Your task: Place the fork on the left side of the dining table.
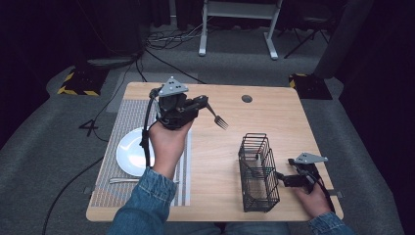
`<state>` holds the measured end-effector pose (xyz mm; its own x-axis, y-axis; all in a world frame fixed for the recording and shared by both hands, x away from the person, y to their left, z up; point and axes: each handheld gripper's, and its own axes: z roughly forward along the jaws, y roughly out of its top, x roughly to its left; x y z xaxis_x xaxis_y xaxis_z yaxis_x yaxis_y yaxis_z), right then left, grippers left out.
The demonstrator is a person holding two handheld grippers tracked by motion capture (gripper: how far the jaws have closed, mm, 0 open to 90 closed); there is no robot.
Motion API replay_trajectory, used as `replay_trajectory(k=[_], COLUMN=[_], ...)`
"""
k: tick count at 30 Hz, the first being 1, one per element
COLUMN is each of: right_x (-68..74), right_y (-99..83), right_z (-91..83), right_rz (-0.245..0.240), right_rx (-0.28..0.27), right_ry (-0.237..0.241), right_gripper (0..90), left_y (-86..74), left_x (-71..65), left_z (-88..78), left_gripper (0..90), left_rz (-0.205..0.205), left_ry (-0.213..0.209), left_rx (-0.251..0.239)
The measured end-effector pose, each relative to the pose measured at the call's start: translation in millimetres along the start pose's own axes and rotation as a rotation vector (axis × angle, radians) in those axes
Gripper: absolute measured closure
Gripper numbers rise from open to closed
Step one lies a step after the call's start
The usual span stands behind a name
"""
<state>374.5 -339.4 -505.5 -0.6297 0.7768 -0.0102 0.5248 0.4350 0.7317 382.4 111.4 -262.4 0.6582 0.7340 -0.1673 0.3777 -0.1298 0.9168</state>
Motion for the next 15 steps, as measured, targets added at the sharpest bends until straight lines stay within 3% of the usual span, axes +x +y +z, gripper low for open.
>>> replay_trajectory(k=[5, 15], right_x=[0.1, 0.4], right_y=[0.0, 0.4], right_z=[0.0, 0.6], right_rz=[0.000, 0.007], right_rx=[0.000, 0.000], right_ry=[0.000, -0.010], right_gripper=[14.8, 14.7], left_y=[-3.2, -9.5], left_x=[28.5, 65.6], left_z=[-12.5, -26.8], left_gripper=[85.7, 85.7], left_rz=[-0.029, -0.024], left_ry=[0.050, 0.101], left_rx=[-0.003, 0.007])
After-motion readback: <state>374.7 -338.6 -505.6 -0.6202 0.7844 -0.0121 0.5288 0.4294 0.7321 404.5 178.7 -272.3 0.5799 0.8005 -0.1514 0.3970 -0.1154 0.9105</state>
